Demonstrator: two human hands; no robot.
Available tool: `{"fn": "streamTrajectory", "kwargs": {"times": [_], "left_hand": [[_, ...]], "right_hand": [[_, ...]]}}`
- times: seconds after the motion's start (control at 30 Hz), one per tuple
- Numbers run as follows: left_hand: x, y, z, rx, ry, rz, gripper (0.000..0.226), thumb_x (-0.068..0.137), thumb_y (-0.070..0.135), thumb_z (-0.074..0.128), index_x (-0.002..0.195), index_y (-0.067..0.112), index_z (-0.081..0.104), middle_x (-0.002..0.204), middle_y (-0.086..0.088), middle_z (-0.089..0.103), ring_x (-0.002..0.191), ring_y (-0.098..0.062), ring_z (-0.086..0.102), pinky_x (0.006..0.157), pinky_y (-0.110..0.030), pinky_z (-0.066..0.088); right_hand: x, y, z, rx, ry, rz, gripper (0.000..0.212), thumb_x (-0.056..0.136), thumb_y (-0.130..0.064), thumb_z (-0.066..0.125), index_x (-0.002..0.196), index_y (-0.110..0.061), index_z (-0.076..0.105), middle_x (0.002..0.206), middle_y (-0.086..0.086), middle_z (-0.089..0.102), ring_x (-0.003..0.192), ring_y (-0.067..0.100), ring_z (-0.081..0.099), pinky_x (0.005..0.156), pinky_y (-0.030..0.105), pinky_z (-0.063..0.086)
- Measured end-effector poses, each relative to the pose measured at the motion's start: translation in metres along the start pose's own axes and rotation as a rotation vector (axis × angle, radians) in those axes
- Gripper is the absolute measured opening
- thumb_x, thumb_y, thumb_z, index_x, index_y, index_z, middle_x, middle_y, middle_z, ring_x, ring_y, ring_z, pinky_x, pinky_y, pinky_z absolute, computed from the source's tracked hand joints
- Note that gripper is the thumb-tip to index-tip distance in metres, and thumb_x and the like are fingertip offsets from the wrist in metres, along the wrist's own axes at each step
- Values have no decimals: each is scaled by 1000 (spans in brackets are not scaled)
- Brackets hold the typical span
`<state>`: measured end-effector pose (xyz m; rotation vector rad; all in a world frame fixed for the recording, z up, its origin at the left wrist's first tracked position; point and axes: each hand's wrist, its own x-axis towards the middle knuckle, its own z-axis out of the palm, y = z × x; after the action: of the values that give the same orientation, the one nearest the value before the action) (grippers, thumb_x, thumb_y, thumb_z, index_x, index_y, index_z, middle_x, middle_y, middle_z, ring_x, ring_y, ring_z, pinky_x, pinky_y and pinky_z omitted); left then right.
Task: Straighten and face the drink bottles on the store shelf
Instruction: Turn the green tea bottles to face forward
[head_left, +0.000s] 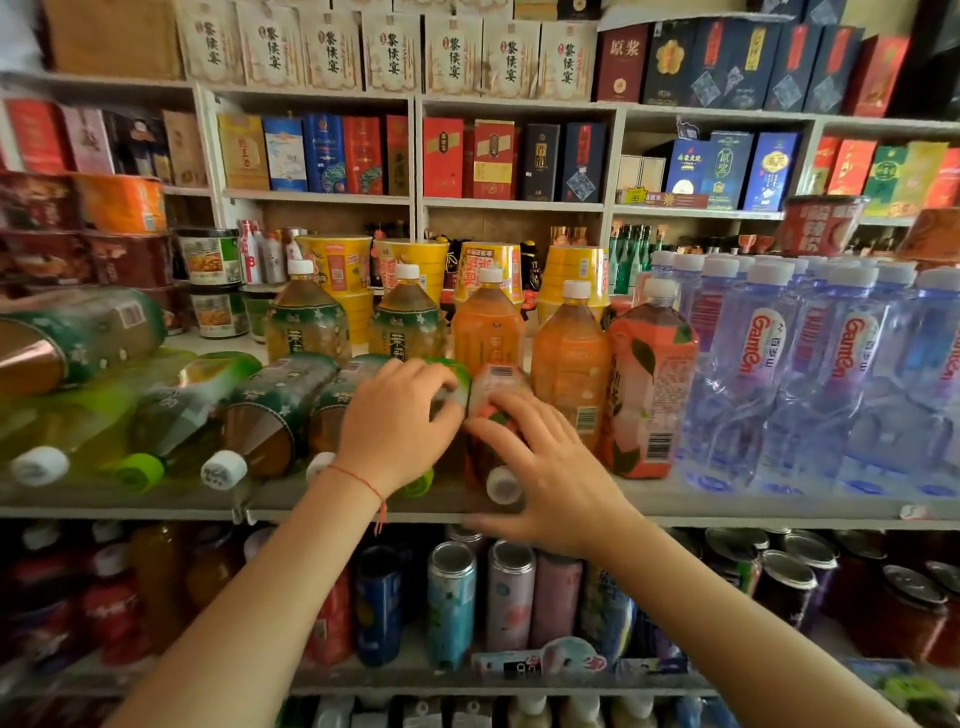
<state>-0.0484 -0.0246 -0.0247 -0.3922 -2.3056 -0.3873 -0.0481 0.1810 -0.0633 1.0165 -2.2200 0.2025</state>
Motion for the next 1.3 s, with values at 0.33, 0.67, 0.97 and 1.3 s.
{"fn": "streamTrajectory", "kwargs": {"times": [0.33, 0.67, 0.97, 1.3], "left_hand": [[-1, -4, 5, -136, -17, -86, 37, 88, 42, 43, 106, 21, 69, 104, 5, 65, 101, -20, 52, 80, -32, 38], [-1, -1, 2, -145, -53, -105, 52, 85, 50, 31, 107, 22, 68, 106, 5, 65, 100, -19, 49, 84, -35, 42], [-2, -3, 5, -146, -38, -90, 52, 85, 48, 29, 105, 19, 68, 104, 3, 66, 100, -22, 52, 84, -39, 45], [-16, -43, -33, 160, -184, 5, 57, 95, 55, 32, 131, 21, 60, 130, 0, 63, 123, -23, 54, 106, -42, 37]], "right_hand": [[29, 3, -14, 289, 288, 154, 78, 80, -59, 66, 139, -9, 55, 136, -1, 52, 125, 4, 41, 105, 7, 29], [120, 5, -41, 487, 432, 706, 31, 102, -41, 50, 118, -15, 53, 95, -2, 67, 87, 17, 67, 73, 39, 58], [126, 16, 9, -127, 566, 492, 50, 91, -33, 51, 133, -6, 51, 98, 11, 59, 82, 23, 54, 68, 32, 46], [72, -24, -3, 29, 395, 148, 50, 101, -40, 39, 136, -7, 52, 143, 14, 48, 137, 28, 40, 115, 48, 32]]}}
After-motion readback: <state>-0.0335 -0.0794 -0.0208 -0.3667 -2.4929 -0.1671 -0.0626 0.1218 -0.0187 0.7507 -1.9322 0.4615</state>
